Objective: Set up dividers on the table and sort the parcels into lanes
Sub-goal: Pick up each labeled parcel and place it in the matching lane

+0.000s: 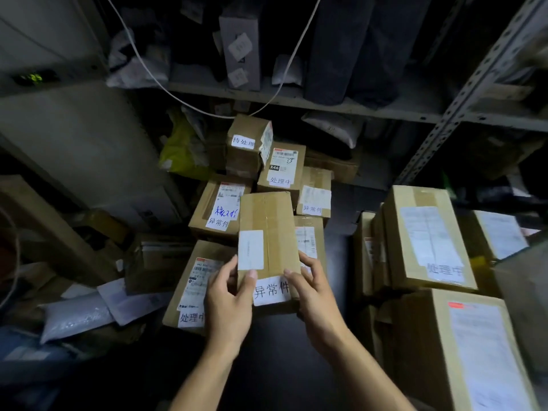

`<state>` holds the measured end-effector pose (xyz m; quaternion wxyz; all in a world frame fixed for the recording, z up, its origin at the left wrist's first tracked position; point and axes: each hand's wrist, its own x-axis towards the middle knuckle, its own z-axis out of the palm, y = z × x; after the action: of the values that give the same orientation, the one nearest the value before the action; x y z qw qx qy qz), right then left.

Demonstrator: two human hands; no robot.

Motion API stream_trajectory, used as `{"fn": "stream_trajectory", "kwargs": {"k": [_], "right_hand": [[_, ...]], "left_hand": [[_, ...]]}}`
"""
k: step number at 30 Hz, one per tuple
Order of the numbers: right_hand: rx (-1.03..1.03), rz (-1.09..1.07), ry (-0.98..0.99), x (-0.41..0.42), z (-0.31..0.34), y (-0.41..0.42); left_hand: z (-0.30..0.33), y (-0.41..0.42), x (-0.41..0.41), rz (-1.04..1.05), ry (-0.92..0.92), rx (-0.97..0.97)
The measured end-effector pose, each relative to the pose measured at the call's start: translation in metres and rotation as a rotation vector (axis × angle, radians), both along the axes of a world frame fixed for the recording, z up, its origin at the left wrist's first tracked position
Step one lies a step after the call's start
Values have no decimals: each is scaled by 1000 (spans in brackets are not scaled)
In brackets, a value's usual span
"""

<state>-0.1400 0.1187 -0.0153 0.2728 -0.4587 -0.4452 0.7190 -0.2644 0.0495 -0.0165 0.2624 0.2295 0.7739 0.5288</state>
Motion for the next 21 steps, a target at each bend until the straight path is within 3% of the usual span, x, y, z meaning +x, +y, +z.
{"fn": "stream_trajectory", "kwargs": {"k": [11,21], "right_hand": [[328,80,130,147,130,-16],[400,-16,87,273,198,-1]], "left_hand": [[147,-14,134,-76,-159,390],[211,9,252,-274,-272,477]]}}
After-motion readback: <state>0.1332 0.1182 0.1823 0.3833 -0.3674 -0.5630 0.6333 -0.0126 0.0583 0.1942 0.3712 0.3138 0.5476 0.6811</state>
